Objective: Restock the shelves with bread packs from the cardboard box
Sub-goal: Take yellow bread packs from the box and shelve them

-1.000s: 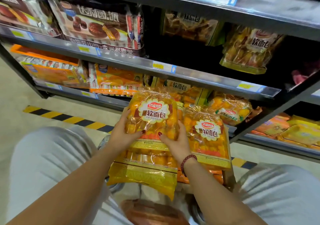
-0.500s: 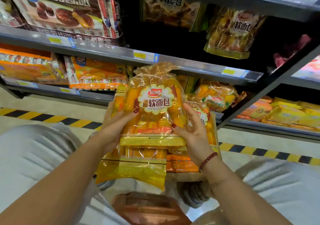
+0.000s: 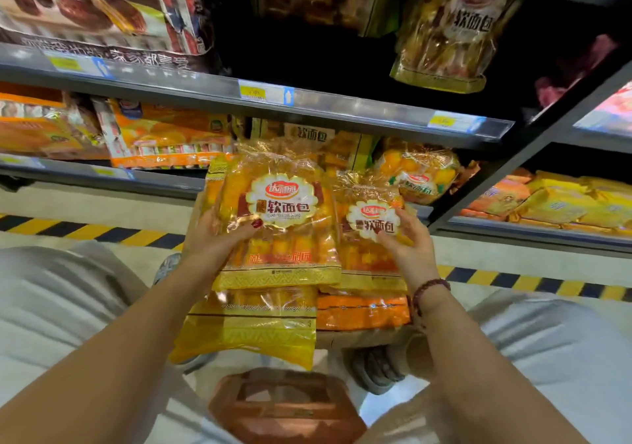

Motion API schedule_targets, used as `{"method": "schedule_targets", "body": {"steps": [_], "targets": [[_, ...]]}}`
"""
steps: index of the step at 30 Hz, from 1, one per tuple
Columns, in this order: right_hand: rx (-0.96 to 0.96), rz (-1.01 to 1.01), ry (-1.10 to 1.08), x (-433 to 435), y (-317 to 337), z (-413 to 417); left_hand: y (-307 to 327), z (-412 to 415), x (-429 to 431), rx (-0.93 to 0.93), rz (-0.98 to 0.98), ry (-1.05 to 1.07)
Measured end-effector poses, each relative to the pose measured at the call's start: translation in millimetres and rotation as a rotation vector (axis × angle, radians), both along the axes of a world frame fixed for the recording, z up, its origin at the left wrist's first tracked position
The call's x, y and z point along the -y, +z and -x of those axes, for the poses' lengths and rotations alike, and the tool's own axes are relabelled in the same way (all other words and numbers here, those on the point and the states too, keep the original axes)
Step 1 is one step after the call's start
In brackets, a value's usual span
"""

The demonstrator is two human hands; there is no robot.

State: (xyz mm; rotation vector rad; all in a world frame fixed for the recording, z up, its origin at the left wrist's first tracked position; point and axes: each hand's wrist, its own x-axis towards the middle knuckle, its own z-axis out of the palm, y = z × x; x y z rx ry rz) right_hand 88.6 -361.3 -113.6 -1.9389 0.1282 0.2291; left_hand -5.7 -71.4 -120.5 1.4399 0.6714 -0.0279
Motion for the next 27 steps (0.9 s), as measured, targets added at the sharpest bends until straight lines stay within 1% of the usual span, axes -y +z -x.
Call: {"method": "schedule_targets", "body": {"steps": [2,5,7,9,12,14,16,20,22,27], "targets": [[-0.083,0.059,-0.051,15,-10,-11,-2,-1,-1,0.009,0.015,-0.004],[-0.318,0.062,-0.124,26,-24,-16,-5,-1,-2,-0.003,0.035,0.000],[-0.437,0.091,-0.125,29,-37,-16,-7,-1,-3,-0.018,0.049,-0.004],[-0.459,0.116,-0.128,30,-41,-17,-7,-1,-3,-0.039,0.053,-0.013],[-0.497,0.087,-0.183,36,-38,-19,-7,-2,-3,-0.056,0.055,-0.018],[-0.502,0.044,-0.211,38,-32,-18,-8,-2,-4,-0.064,0.053,-0.016],[-0.465,0.015,-0.215,38,-30,-17,-8,-3,-4,-0.071,0.050,-0.020],[-0.375,0.098,-0.124,31,-27,-11,-9,-2,-2,-0.065,0.031,-0.030],[-0.305,0.149,-0.116,31,-26,-8,-10,-3,-2,-0.073,0.030,-0.022],[-0.168,0.183,-0.129,31,-18,-3,-9,-4,2,-0.080,0.033,0.031]]}}
